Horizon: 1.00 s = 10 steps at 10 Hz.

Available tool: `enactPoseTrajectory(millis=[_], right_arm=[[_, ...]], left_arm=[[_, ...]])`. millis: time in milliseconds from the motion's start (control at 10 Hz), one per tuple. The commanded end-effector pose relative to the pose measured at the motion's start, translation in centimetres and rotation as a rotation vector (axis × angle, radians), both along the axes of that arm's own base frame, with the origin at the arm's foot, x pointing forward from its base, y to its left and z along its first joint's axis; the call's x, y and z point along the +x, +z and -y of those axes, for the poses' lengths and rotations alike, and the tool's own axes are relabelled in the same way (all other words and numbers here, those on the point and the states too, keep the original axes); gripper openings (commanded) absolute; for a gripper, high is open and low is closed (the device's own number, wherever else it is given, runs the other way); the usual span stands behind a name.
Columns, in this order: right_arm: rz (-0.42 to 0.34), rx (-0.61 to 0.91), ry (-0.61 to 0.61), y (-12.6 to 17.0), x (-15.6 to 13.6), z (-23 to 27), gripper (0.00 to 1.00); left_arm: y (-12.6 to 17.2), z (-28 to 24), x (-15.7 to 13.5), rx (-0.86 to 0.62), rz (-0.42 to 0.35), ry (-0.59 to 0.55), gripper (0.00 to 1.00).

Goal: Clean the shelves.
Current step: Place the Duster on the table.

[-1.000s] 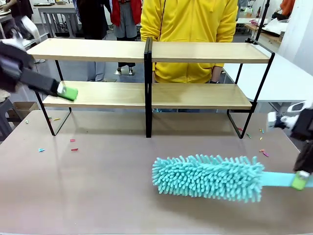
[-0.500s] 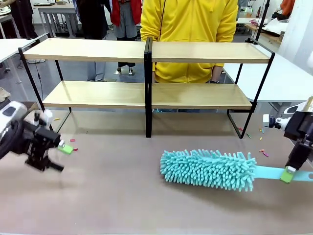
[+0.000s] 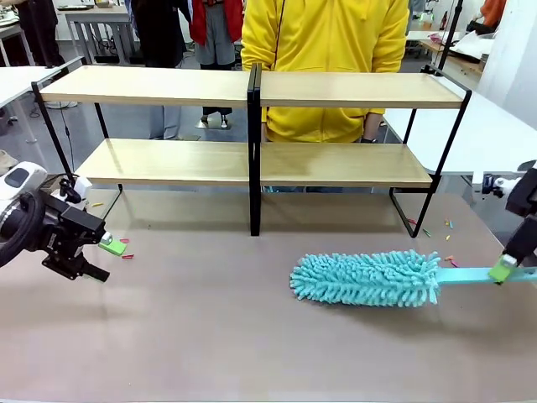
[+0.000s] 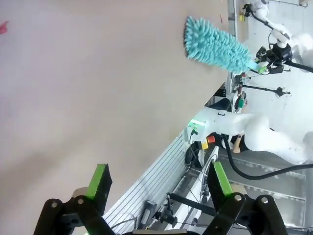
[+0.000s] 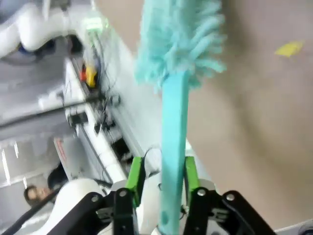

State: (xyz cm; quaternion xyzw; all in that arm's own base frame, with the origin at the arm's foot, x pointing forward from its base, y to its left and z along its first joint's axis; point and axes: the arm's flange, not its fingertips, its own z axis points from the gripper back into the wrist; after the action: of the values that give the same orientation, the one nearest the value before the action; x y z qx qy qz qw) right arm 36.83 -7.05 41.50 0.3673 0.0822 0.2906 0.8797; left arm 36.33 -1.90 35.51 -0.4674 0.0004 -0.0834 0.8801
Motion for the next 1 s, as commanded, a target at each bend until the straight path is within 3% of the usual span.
enactPoseTrajectory(millis=[0,100,200,300,400,600,700,900], right_arm=[[0.189,0.081,-0.199,2.9,-0.2,2.8,1.00],[0.316,0.201,-0.371,4.4,-1.2,4.4,0.97],[0.389,0.318,-0.458,5.2,-2.4,5.2,1.00],[0.276,0.410,-0.376,5.2,-3.7,4.2,1.00],[0.094,0.462,-0.329,4.4,-4.8,2.7,1.00],[-0.154,0.487,-0.237,2.0,-6.9,0.3,1.00],[0.114,0.461,-0.330,4.6,-5.3,3.2,1.00],[0.114,0.461,-0.330,4.6,-5.3,3.2,1.00]], left_arm=[[-0.9,0.1,-0.5,-0.030,0.019,0.011,1.00],[-0.9,0.1,-0.5,-0.030,0.019,0.011,1.00],[-0.9,0.1,-0.5,-0.030,0.019,0.011,1.00],[-0.9,0.1,-0.5,-0.030,0.019,0.011,1.00],[-0.9,0.1,-0.5,-0.030,0.019,0.011,1.00],[-0.9,0.1,-0.5,-0.030,0.019,0.011,1.00],[-0.9,0.1,-0.5,-0.030,0.019,0.011,1.00],[-0.9,0.1,-0.5,-0.030,0.019,0.011,1.00]])
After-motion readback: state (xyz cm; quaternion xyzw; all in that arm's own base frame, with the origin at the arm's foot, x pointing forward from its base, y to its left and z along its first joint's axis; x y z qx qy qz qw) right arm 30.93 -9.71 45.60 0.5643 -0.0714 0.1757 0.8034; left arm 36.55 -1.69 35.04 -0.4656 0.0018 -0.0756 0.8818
